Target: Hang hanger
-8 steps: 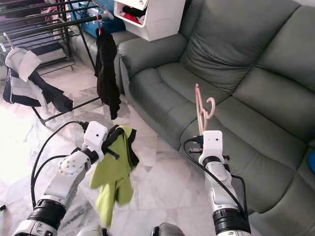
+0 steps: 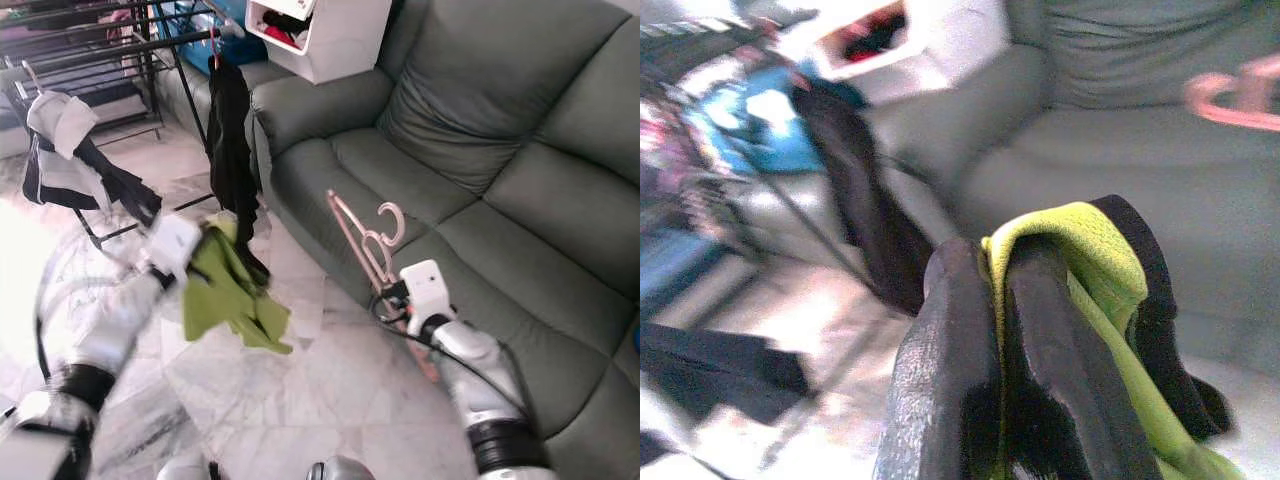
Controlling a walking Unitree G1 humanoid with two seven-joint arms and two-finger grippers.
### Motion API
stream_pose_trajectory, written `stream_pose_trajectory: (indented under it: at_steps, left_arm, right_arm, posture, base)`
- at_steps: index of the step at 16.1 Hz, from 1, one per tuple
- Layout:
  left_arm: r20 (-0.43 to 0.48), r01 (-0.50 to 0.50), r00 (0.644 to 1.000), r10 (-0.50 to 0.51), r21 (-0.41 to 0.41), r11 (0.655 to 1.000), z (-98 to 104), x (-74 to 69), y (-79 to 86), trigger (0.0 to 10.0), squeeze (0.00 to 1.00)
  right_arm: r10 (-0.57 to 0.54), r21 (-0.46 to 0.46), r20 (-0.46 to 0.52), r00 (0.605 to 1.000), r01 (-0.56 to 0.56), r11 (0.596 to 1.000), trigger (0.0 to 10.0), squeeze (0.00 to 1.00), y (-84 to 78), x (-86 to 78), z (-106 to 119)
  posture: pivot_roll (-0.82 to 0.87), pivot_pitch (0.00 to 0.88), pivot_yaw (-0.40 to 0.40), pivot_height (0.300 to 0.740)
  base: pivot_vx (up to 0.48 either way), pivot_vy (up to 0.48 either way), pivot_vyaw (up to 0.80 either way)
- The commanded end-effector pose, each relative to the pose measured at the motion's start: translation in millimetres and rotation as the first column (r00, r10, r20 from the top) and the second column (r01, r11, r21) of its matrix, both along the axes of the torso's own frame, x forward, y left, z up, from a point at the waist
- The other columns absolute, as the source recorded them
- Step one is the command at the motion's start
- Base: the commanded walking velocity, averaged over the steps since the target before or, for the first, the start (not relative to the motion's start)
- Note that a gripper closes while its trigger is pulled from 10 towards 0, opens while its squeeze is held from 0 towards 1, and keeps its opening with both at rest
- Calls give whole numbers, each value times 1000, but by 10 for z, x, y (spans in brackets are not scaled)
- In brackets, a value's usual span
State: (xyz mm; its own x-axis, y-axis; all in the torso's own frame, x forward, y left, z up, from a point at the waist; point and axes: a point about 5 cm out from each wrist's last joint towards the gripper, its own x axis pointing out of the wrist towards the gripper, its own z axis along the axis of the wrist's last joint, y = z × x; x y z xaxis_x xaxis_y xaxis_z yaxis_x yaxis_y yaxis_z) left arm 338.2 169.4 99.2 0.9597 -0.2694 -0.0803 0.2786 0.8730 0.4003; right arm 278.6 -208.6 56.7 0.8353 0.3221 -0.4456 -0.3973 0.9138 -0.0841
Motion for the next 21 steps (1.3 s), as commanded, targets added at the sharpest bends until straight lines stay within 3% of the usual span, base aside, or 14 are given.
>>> stream_pose_trajectory:
  at_steps: [1, 3, 8, 9, 10, 13, 17, 21]
  left_arm:
    - [47, -35, 998, 34, 19, 999, 106, 82, 31, 10000, 0]
    - [67, -63, 996, 61, 17, 998, 219, 186, 101, 10000, 0]
    - [95, 49, 994, -49, 5, 999, 284, 209, 65, 10000, 0]
    - [98, 57, 993, -61, 42, 997, 271, 211, 68, 10000, 0]
    - [98, 56, 993, -60, 43, 997, 267, 212, 71, 10000, 0]
    - [106, 49, 993, -53, 41, 998, 270, 221, 85, 10000, 0]
    - [126, 108, 986, -109, 19, 994, 300, 208, 0, 10000, 0]
    - [165, 212, 964, -206, -18, 977, 362, 164, -125, 10000, 0]
  right_arm:
    - [81, 14, 23, 996, -81, 997, 10000, 0, 32, 32, 133]
    - [199, 21, 16, 980, -200, 980, 10000, 0, 10, 17, 270]
    - [356, 122, -23, 934, -351, 928, 10000, 0, -58, -99, 417]
    - [449, 169, -54, 892, -435, 885, 10000, 0, -64, -190, 495]
    - [473, 183, -69, 878, -455, 871, 10000, 0, -83, -212, 533]
    - [502, 177, -114, 857, -480, 860, 10000, 0, -166, -242, 544]
    - [542, 199, -162, 825, -510, 837, 10000, 0, -110, -315, 436]
    - [542, 156, -183, 820, -520, 840, 10000, 0, -111, -254, 361]
  posture:
    - [-80, 38, -68, 740]
    - [-89, 37, -65, 740]
    - [-98, 37, -64, 740]
    - [-96, 37, -63, 740]
    - [-96, 37, -63, 740]
    - [-98, 33, -66, 740]
    - [-90, 30, -63, 740]
    - [-84, 26, -69, 740]
  base:
    - [0, 0, 0]
    - [0, 0, 0]
    - [0, 0, 0]
    - [0, 0, 0]
    - [0, 0, 0]
    - [0, 0, 0]
    - [0, 0, 0]
    - [0, 0, 0]
